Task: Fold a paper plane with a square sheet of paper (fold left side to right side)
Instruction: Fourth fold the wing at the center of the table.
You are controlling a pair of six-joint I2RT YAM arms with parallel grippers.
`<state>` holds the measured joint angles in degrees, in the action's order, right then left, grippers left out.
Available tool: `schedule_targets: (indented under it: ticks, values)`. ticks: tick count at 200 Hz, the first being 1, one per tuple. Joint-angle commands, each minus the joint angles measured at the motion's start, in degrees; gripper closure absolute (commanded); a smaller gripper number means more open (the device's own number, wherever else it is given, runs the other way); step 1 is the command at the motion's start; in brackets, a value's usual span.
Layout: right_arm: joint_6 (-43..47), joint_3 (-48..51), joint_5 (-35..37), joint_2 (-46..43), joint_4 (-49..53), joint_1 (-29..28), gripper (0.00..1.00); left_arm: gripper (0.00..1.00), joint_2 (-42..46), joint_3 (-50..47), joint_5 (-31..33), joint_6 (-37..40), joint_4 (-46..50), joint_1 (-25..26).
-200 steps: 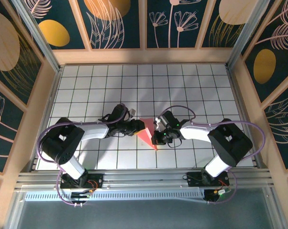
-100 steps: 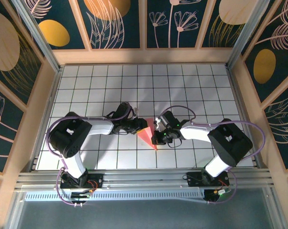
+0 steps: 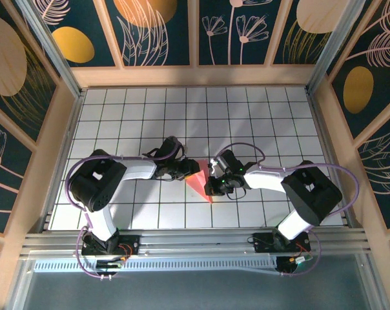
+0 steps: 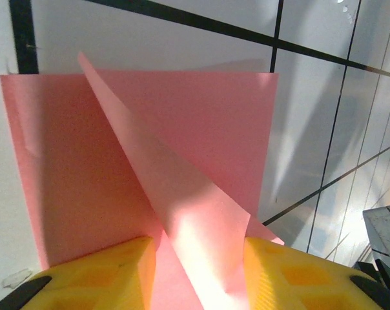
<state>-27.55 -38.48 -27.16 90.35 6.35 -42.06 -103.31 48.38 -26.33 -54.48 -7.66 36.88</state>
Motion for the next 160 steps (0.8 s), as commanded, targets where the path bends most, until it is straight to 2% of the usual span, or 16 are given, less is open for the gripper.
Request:
schedule_targets:
  ticks: [1, 50, 106, 160]
  values:
    - [-0.5, 0.6, -1.2, -1.4, -0.1, 0.5, 0.9, 0.59, -1.8, 0.9, 2.8, 2.0, 4.7, 0.1]
    - [-0.7, 0.2, -1.7, -2.8, -0.1, 0.6, 0.87, 0.6, -2.2, 1.1, 3.2, 2.2, 5.2, 0.1]
    - [-0.3, -0.3, -2.4, -6.7, 1.8, 1.5, 0.74, 0.6, -2.2, 1.4, 3.3, 2.4, 5.3, 0.2]
    - [-2.7, 3.6, -9.0, -10.6, -6.1, 8.1, 0.64, 0.6, -2.1, 1.7, 3.3, 2.3, 5.3, 0.2]
